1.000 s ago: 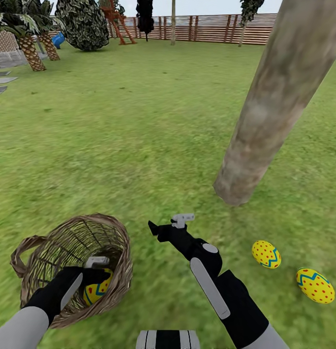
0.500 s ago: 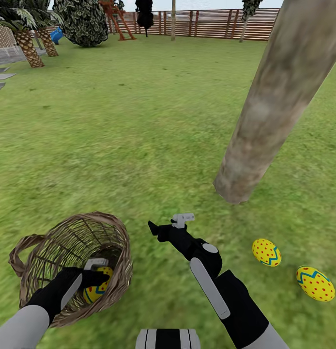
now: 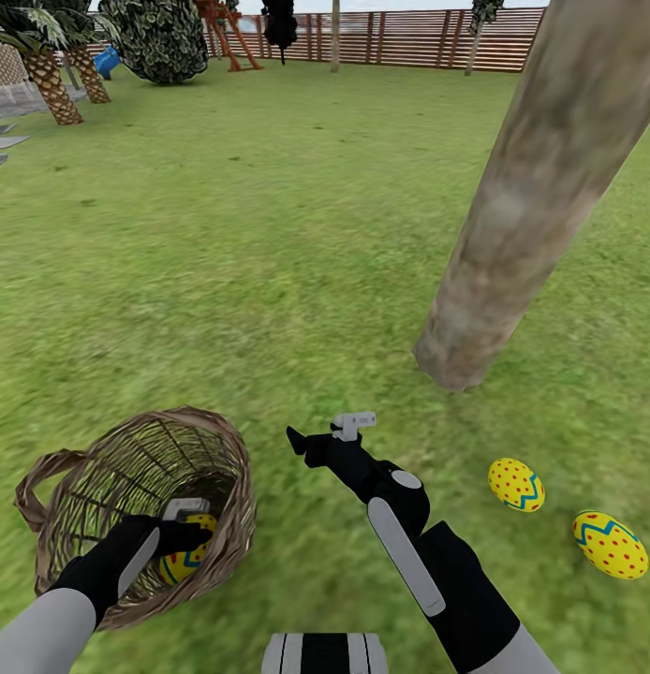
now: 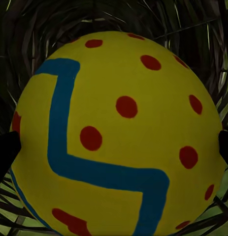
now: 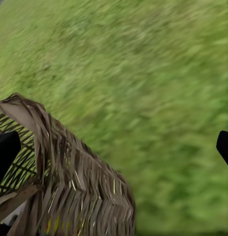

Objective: Take the three Easter eggs out of the wicker basket on the lawn in the garden, then place them on the lawn next to a single tree (choose any tree) so that all three eggs are next to the same tree and none are left in the basket.

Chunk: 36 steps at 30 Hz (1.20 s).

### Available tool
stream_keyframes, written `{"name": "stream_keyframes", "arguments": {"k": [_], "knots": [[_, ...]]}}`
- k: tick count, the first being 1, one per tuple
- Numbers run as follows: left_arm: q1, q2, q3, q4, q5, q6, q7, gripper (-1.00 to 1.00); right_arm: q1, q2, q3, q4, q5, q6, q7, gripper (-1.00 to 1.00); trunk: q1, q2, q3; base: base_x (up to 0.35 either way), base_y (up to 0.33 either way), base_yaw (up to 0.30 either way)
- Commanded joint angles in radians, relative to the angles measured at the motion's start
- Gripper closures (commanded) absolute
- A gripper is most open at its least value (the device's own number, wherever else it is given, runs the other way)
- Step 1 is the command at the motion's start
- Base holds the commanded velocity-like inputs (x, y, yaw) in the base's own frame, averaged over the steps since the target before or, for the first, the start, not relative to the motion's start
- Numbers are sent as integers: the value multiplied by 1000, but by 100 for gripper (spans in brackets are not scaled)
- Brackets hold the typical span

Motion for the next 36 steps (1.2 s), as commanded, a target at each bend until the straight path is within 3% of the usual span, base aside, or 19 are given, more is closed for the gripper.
{"name": "stream_keyframes", "arguments": {"k": [1,32,33,36], "knots": [[0,2,-7,4,-9,3,3,-100,-1,0,1,-2,-11,3,-9,-100,0,0,-1,0,0,0],[2,2,-6,6,-7,2,9,-100,-1,0,1,-1,-11,3,-10,-100,0,0,-1,0,0,0],[2,3,-6,6,-7,2,9,100,-1,0,1,-1,-11,3,-10,-100,0,0,-1,0,0,0],[2,2,-6,6,-7,2,9,100,-1,0,1,-1,-11,3,-10,-100,0,0,-1,0,0,0]]}}
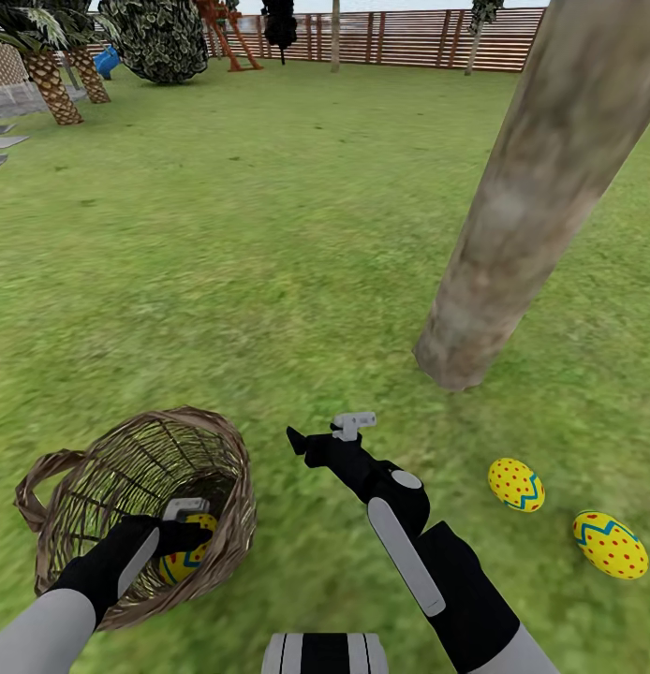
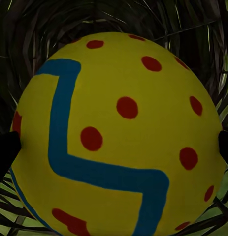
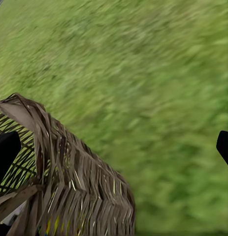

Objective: Take the three Easter eggs out of the wicker basket on the lawn in the garden, then place them on the lawn next to a single tree (choose any tree) so that all three eggs are next to the same tree and none are left in the basket.

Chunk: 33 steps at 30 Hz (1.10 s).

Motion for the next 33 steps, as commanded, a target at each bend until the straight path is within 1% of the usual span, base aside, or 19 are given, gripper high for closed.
{"name": "stream_keyframes", "arguments": {"k": [1,30,32,33], "knots": [[0,1,-6,8,-14,2,4,100,-1,0,1,-1,-11,3,-10,-100,0,0,-1,0,0,0],[1,3,-5,7,-10,-3,5,100,-1,0,1,-1,-11,3,-8,-100,0,0,-1,0,0,0],[2,3,-5,7,-10,-3,5,100,-1,0,1,-1,-11,3,-8,-100,-1,0,7,0,0,0],[2,3,-5,7,-10,-3,5,100,-1,0,1,-1,-11,3,-8,-100,-1,0,7,0,0,0]]}}
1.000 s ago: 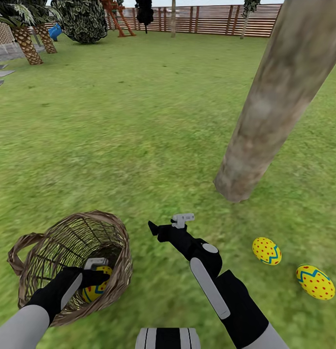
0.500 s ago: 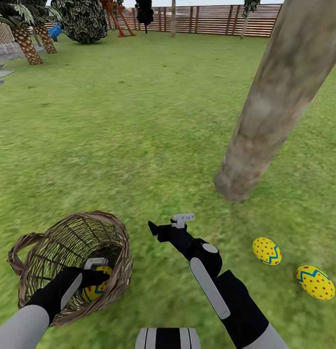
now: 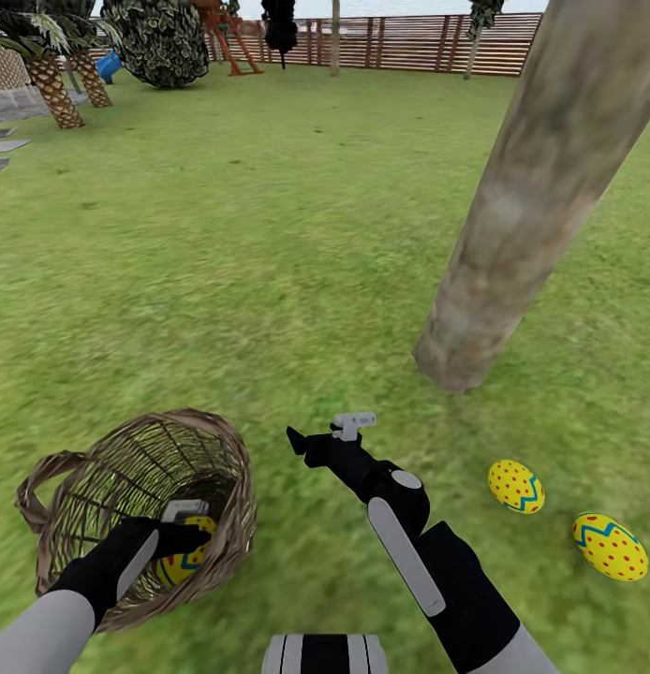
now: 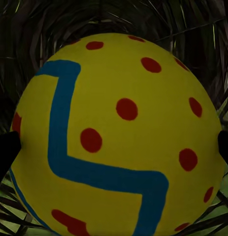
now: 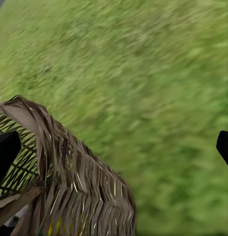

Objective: Take the three Easter eggs out of the wicker basket on the lawn in the garden, then place them on the lawn next to a single tree (choose any tree) so that all three eggs are next to the same tree and none are left in the basket.

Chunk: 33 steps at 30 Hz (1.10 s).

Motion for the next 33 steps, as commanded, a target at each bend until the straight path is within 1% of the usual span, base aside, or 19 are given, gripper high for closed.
{"name": "stream_keyframes", "arguments": {"k": [1,2,33], "knots": [[0,1,-6,-2,9,3,3,100,-1,0,1,-1,-11,3,-10,-100,0,0,-1,0,0,0],[0,1,-6,-3,9,2,3,100,-1,0,1,-1,-11,3,-10,-100,0,0,-1,0,0,0],[1,5,-7,-12,10,-4,1,100,-1,1,3,2,-11,3,-10,-100,-14,7,119,0,0,0]]}}
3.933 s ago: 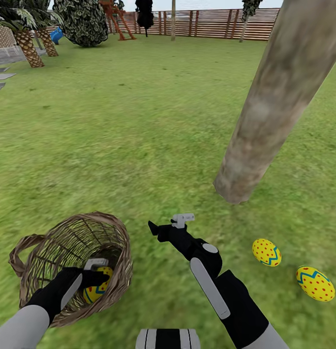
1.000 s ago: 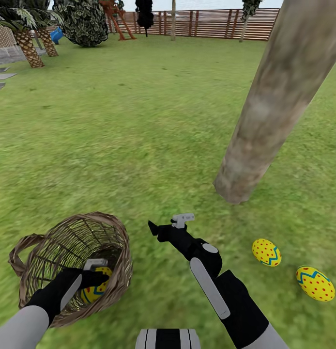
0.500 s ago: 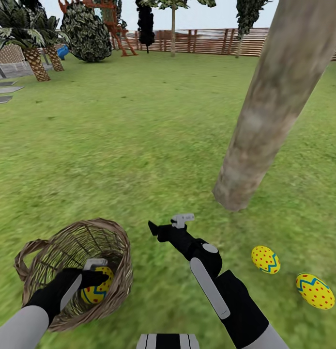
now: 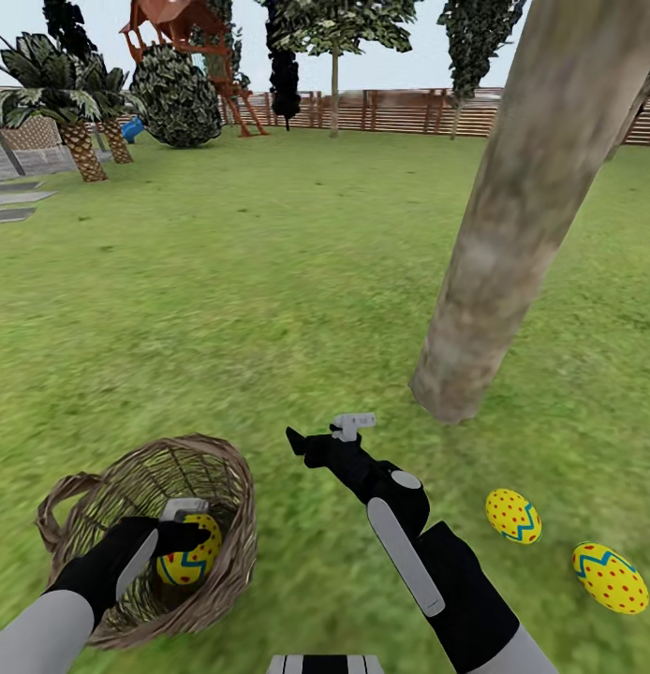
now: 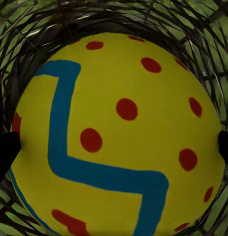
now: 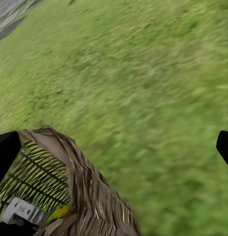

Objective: Take the three Easter eggs out of the wicker basket on the lawn in the garden, then place them on the lawn next to a single tree (choose any tree) so that all three eggs are next to the same tree and none are left in the basket.

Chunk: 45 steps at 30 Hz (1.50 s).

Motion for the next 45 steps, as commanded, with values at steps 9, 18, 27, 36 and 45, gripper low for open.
{"name": "stream_keyframes", "arguments": {"k": [9,18,27,36,45], "knots": [[0,0,-4,-3,10,2,4,100,-1,1,2,7,-11,3,-10,-100,-4,2,34,-27,0,0],[0,1,-1,-2,10,2,4,100,-1,1,32,9,-9,3,-11,-100,-8,4,69,-75,0,0],[0,1,-2,-3,12,0,4,100,-1,1,37,9,-9,3,-12,-100,-12,6,104,-98,0,0],[0,1,-3,-5,12,-1,5,100,-1,1,38,9,-9,3,-13,-100,-16,8,138,-121,0,0],[1,1,-3,-11,12,-1,2,100,-1,1,38,9,-9,3,-13,-100,-20,10,173,-20,0,0]]}}
